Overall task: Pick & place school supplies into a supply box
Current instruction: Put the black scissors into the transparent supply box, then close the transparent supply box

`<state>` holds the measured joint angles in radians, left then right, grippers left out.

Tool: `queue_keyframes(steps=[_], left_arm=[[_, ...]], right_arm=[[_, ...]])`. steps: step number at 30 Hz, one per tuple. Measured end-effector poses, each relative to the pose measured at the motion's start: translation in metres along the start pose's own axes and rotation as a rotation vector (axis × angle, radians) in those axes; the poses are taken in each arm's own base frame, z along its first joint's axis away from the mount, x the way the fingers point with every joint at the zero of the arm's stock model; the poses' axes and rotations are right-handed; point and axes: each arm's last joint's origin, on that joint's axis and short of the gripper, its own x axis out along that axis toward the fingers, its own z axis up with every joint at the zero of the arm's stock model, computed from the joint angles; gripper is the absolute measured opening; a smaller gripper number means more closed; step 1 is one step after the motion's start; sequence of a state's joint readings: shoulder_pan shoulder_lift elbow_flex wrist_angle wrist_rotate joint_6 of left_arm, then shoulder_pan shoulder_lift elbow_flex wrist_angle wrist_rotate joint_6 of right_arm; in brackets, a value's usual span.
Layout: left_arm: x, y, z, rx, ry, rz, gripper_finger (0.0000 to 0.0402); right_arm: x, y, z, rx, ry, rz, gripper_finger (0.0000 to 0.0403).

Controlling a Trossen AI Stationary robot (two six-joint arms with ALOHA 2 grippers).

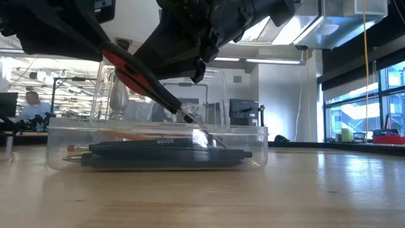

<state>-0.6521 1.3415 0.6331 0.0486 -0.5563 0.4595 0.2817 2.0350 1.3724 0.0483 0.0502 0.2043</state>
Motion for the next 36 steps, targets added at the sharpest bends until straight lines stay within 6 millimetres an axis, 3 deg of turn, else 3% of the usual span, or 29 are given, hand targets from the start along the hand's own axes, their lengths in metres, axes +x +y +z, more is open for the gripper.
queue_keyframes(steps=[18,36], left_arm=[[-0.0001,-0.0012,0.0006,-0.001,-0.019,-0.038,0.0070],[-0.0001,-0.0010,0.0009,-0.004,-0.023,-0.037,0.0001]], right_arm=[[0.0000,0.0000,-0.0001,-0.001,0.001,0.001,0.0113],[0.0000,-0.0004,0.0001,-0.003,-0.001,-0.002,0.0113]])
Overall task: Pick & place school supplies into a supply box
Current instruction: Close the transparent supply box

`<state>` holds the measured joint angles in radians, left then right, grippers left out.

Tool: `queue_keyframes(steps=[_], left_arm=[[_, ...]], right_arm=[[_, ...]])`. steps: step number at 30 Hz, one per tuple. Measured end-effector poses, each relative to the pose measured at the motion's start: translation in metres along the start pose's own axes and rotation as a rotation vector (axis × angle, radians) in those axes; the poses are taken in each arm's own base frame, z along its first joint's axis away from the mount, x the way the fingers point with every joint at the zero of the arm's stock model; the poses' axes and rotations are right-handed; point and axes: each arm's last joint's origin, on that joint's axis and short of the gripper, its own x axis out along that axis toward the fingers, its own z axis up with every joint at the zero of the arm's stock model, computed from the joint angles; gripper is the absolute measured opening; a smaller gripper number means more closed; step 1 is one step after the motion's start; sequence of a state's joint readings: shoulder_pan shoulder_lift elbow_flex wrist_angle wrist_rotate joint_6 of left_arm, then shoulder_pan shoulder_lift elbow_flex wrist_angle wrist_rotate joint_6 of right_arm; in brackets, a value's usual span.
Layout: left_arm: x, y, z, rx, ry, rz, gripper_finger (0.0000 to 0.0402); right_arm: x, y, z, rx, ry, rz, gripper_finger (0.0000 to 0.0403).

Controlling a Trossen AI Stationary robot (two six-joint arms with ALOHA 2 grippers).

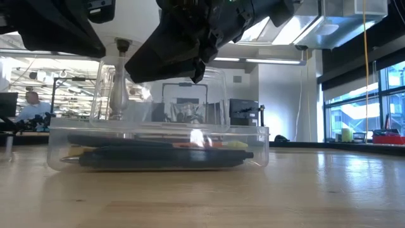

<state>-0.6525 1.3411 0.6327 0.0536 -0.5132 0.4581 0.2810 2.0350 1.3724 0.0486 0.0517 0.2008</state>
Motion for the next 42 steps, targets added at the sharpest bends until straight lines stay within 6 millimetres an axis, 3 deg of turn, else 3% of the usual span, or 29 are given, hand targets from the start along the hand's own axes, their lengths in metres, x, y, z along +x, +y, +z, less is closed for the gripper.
queue_keyframes(steps=[10,19,29,35,42], left_arm=[[0.000,-0.001,0.000,-0.072,-0.001,-0.011,0.0001],[0.000,-0.001,0.000,-0.380,-0.002,-0.009,0.0001],[-0.005,-0.013,0.012,-0.678,-0.091,-0.194,0.0002],[0.005,-0.035,0.025,-0.671,-0.194,-0.237,0.0002],[0.018,-0.060,0.020,-0.630,-0.133,-0.045,0.0002]], right_arm=[[-0.001,0.000,0.001,-0.027,0.000,0.005,0.0113],[-0.044,0.011,0.020,-0.085,0.063,0.158,0.0113],[-0.110,0.017,0.019,-0.128,0.272,-0.054,0.0113],[-0.132,0.009,0.019,-0.116,0.293,-0.120,0.0113],[-0.150,-0.014,0.021,-0.140,0.227,-0.389,0.0113]])
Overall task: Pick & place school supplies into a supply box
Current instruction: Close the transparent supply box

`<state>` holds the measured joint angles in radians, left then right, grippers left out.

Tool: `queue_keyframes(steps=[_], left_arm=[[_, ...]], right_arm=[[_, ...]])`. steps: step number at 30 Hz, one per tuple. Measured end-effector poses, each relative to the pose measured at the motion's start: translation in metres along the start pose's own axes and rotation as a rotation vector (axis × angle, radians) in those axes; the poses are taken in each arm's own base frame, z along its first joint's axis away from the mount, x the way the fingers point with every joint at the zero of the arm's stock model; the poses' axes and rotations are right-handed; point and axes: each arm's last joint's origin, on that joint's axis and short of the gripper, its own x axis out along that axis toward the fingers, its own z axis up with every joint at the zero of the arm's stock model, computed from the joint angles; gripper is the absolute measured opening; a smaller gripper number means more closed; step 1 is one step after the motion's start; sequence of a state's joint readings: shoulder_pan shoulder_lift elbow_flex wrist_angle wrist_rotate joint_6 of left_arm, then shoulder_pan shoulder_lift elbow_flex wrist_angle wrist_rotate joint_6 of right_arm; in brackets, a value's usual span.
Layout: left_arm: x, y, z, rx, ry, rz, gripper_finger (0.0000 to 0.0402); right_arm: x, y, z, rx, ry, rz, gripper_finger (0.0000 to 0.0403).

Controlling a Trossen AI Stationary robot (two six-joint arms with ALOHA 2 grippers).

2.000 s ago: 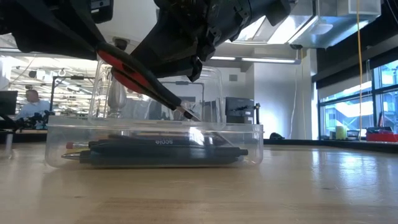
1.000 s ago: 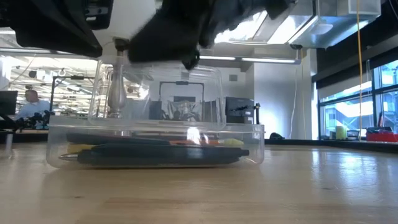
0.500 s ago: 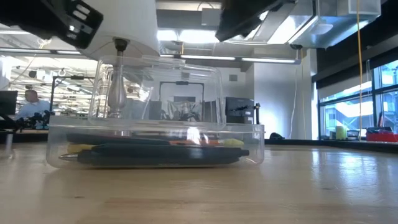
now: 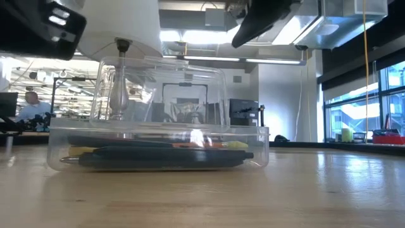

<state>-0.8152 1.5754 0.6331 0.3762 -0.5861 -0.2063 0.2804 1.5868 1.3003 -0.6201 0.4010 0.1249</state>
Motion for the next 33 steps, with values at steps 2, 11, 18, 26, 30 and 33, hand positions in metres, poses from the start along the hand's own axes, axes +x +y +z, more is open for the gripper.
queue_keyframes(steps=[2,11,18,26,30,33], left_arm=[[0.001,-0.005,-0.004,0.006,0.003,0.003,0.0002],[0.012,-0.015,-0.021,-0.070,0.031,0.005,0.0001],[0.022,-0.015,-0.036,-0.091,0.061,0.074,0.0001],[0.026,-0.013,-0.042,-0.098,0.077,0.112,0.0001],[0.026,-0.013,-0.043,-0.097,0.085,0.123,0.0003],[0.026,-0.012,-0.044,-0.089,0.087,0.143,0.0001]], right_arm=[[0.002,-0.009,0.001,0.018,-0.001,-0.028,0.0113],[0.022,-0.059,0.013,0.082,-0.068,-0.040,0.0113],[0.034,-0.083,0.020,0.100,-0.148,0.072,0.0113],[0.080,-0.076,0.015,-0.019,-0.123,0.143,0.0113],[0.092,-0.074,0.010,-0.035,-0.087,0.119,0.0113],[0.094,-0.073,0.009,-0.038,-0.080,0.122,0.0113]])
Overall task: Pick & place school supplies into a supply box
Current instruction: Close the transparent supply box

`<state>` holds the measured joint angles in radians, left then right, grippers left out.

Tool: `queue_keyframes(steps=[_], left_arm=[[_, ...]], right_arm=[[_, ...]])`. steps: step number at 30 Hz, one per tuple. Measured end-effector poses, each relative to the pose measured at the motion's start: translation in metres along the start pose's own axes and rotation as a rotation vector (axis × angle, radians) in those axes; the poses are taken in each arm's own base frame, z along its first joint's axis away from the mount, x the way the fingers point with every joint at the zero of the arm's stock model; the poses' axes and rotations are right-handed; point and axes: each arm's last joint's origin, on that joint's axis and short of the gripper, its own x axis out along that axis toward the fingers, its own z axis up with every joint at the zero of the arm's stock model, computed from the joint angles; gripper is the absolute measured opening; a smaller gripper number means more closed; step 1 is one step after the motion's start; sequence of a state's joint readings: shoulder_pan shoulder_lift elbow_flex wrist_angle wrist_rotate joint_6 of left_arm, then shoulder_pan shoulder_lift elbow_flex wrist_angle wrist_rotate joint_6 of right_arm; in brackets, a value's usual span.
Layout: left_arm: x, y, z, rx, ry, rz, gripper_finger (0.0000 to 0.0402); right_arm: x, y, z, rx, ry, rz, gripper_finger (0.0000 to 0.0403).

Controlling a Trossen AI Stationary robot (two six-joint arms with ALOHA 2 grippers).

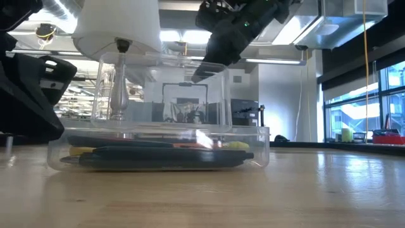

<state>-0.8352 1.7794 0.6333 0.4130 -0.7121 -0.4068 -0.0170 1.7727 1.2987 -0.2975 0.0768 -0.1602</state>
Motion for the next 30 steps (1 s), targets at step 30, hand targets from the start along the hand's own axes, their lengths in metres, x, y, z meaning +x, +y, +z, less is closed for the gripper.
queue_keyframes(steps=[30], left_arm=[[0.000,0.002,0.000,0.002,-0.027,0.075,0.0001]], right_arm=[[0.001,0.071,0.002,0.065,0.015,0.303,0.0113]])
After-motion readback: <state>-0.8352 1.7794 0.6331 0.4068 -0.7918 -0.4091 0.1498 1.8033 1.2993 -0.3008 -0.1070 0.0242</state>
